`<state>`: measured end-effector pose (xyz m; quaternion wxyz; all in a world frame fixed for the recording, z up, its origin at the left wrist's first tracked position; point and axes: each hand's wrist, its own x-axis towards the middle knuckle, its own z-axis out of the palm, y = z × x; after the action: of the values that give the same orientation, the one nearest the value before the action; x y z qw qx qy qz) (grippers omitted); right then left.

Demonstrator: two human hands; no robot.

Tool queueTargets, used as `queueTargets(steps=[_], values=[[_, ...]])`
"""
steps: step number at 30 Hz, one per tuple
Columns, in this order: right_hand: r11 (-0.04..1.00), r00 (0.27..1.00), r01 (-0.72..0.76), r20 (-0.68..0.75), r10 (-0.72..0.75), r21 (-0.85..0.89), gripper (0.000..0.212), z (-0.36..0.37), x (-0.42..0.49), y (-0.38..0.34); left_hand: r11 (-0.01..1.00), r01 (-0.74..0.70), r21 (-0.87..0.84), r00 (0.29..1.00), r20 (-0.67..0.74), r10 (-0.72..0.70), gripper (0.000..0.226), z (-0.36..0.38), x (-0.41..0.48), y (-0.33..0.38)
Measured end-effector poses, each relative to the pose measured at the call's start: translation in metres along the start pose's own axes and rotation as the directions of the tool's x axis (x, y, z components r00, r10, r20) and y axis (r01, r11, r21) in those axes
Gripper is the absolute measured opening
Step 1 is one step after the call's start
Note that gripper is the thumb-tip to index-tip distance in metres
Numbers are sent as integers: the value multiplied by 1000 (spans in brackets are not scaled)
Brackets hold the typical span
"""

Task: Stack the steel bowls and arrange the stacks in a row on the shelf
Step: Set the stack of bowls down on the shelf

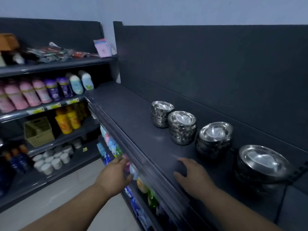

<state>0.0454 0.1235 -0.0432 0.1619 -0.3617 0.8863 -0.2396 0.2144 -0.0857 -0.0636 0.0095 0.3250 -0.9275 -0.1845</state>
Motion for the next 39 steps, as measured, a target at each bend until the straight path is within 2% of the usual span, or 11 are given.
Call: queueTargets(steps=[7, 12, 16, 18, 21, 24, 26, 31, 34, 39], values=[[998, 994, -60, -88, 62, 34, 67, 26, 97, -26, 969, -231, -84, 973, -36, 229, 73, -18, 155, -4], [966, 957, -218, -164, 240, 137, 81, 54, 160, -64, 897, -427, -119, 902, 17, 431, 85, -38, 254, -13], [900, 875, -327, -268, 404, 289, 98, 68, 202, -90, 813, -532, -237, 824, 78, 562, 99, -46, 312, -18], [868, 830, -355, -310, 463, 346, 106, 72, 217, -96, 769, -518, -375, 796, 117, 594, 112, -45, 332, -14], [845, 791, -369, -347, 504, 387, 107, 77, 229, -102, 682, -389, -619, 749, 218, 626, 132, -37, 353, -9], [850, 775, -318, -401, 488, 419, 97, 79, 236, -104, 582, -275, -765, 698, 258, 668, 127, -28, 369, -9], [841, 758, -313, -418, 501, 441, 97, 75, 243, -104, 548, -238, -802, 694, 255, 673, 129, -28, 377, -9], [827, 729, -281, -452, 514, 486, 114, 56, 265, -105, 504, -252, -826, 661, 234, 713, 126, -37, 381, -9], [818, 716, -276, -461, 525, 504, 112, 55, 270, -107, 473, -264, -841, 673, 191, 715, 115, -38, 376, -12], [814, 754, -205, -443, 485, 543, 105, 62, 259, -113, 435, -239, -868, 711, 149, 687, 111, -40, 361, -29]])
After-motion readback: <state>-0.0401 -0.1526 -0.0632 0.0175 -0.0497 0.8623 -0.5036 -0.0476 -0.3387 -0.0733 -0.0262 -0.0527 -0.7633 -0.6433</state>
